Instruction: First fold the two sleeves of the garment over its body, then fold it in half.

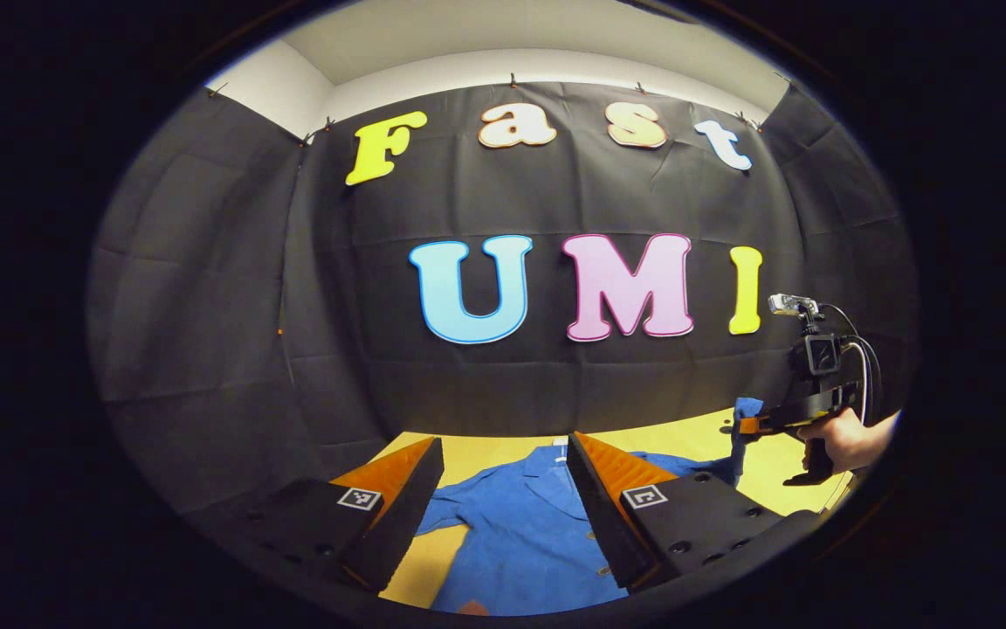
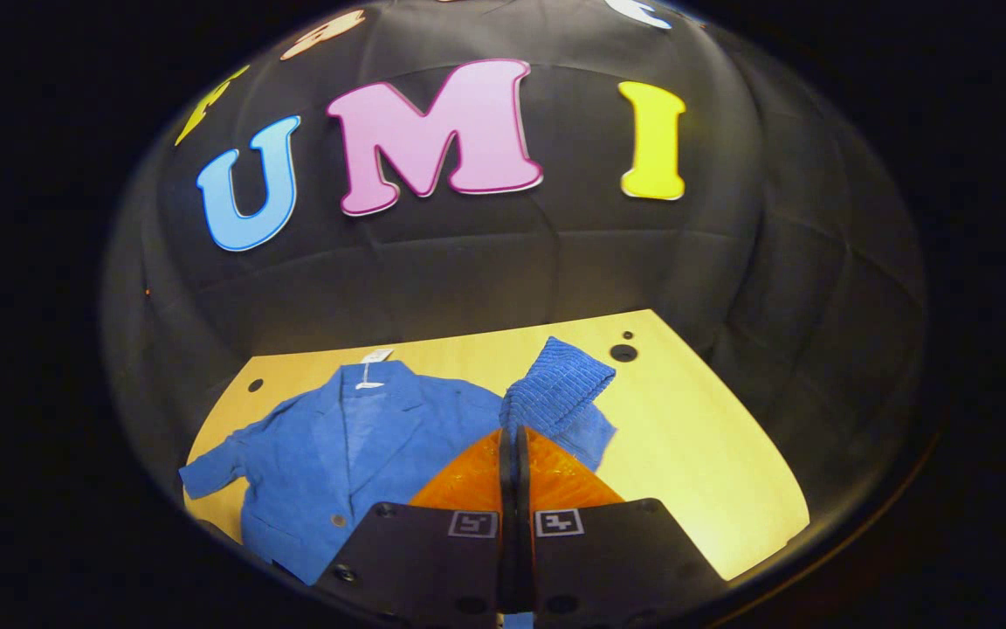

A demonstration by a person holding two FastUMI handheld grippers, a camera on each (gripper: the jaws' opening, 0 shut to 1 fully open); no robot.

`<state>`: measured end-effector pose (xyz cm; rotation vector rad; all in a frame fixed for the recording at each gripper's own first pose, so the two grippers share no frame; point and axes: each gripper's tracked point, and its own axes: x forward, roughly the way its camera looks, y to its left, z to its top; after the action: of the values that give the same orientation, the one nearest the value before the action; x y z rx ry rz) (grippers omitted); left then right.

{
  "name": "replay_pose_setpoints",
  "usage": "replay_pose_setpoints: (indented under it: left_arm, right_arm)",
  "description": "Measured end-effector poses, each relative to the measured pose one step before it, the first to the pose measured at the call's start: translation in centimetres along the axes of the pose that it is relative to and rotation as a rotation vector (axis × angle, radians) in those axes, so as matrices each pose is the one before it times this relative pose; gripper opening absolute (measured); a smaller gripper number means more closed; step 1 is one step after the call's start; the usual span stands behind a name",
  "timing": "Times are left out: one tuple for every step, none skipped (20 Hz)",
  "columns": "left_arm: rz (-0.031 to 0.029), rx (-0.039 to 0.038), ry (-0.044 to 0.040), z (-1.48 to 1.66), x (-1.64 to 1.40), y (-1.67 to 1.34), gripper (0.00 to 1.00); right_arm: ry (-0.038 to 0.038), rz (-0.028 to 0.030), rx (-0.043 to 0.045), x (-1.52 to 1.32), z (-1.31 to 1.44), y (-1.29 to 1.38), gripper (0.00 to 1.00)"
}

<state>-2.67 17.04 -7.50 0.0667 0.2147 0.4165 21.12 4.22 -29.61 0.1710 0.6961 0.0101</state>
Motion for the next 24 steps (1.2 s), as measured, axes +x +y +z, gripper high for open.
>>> replay_pose_setpoints:
  left_arm:
    - [0.01525,-0.00413,0.00466,-0.217,-0.124,0.834,0.82]
    - [0.01705,-0.00401,0.00673,-0.305,-0.045,0.881,0.82]
    - [0.01605,-0.00376,0.01125,-0.519,0.133,0.847,0.82]
    - [0.01750,-0.00545,0.01015,-0.420,0.020,0.892,0.82]
    - [0.01692,-0.00660,0.00932,-0.325,0.098,0.829,0.82]
    - [0.01777,-0.00664,0.00921,-0.410,0.011,0.881,0.82]
    - [0.01853,-0.00559,0.00932,-0.496,0.103,0.944,0.82]
    - [0.01944,-0.00343,0.00959,-0.428,0.198,0.881,0.82]
    - [0.01843,-0.00093,0.01069,-0.552,0.241,0.803,0.82]
    - [0.01677,0.00168,0.01064,-0.647,0.258,0.891,0.82]
    - [0.01198,0.00390,0.00275,-0.539,0.282,0.754,0.83]
    - [0.01595,0.01181,0.00851,-0.521,0.160,0.751,0.82]
    - [0.01820,0.01738,0.00911,-0.869,0.120,0.946,0.82]
    - [0.01937,0.01438,0.00693,-0.432,0.041,0.946,0.82]
    - [0.01907,0.00798,0.00584,-0.359,-0.091,0.957,0.82]
    - [0.01560,0.00046,0.01285,-0.413,-0.106,0.724,0.82]
    - [0.01614,-0.00496,0.01726,-0.744,-0.195,0.584,0.82]
    - [0.01400,-0.00941,0.01648,-0.603,-0.184,0.600,0.82]
    - [0.01252,-0.00939,0.01447,-0.454,-0.320,0.519,0.82]
    - [0.01252,-0.00629,0.01327,-0.291,-0.083,0.362,0.82]
    - [0.01307,-0.00326,0.01100,-0.248,-0.068,0.460,0.82]
    - [0.00957,-0.00300,0.00654,-0.168,-0.046,0.308,0.82]
    - [0.00665,-0.00148,0.00689,-0.200,-0.201,0.040,0.82]
    - [0.00190,-0.00159,0.00307,-0.073,-0.033,0.049,0.84]
  right_arm:
    - [-0.00144,0.01694,-0.01015,0.684,0.409,1.546,0.02]
    - [0.00339,0.01849,-0.01181,0.560,0.213,1.686,0.02]
    - [0.00570,0.01911,-0.00843,0.704,0.236,1.711,0.02]
    - [0.00537,0.01809,-0.00952,0.828,0.184,1.733,0.02]
    - [0.01175,0.01723,-0.01185,1.030,0.042,1.790,0.02]
    - [0.01853,0.01819,-0.00964,1.101,-0.294,1.964,0.02]
    - [0.01548,0.01876,-0.00898,1.079,-0.262,2.013,0.02]
    - [0.01229,0.01643,-0.01162,1.455,-0.200,1.948,0.02]
    - [0.01886,0.01877,-0.00918,1.444,-0.568,2.011,0.02]
    - [0.02027,0.02068,-0.00866,1.550,-0.657,2.048,0.02]
    - [0.01602,0.02078,-0.01388,1.157,-0.664,2.026,0.02]
    - [0.00404,0.02486,-0.02152,1.325,-0.434,1.907,0.02]
    - [0.00448,0.02684,-0.02651,1.319,-0.428,1.918,0.02]
    - [0.01563,0.02956,-0.02767,1.251,-0.627,2.109,0.00]
    - [0.01324,0.02215,-0.02054,0.925,-0.465,1.491,0.01]
    - [0.01201,0.02635,-0.02022,1.189,-0.569,1.734,0.01]
    - [0.02220,0.01459,-0.01813,1.159,-0.763,1.397,0.02]
    - [0.02865,0.00569,-0.01344,1.272,-0.950,1.013,0.01]
    - [0.02582,0.00684,-0.01376,0.765,-0.890,0.953,0.02]
    - [0.01198,-0.00249,-0.00980,0.903,-0.409,0.555,0.00]
    - [0.01284,0.00842,-0.00757,0.657,-0.478,0.700,0.04]
    - [0.00965,0.01752,-0.00314,0.566,-0.435,0.972,0.06]
    - [0.00622,0.03679,0.00299,0.370,-0.272,1.070,0.11]
    - [0.00213,0.04605,0.01651,-0.010,-0.039,1.406,0.13]
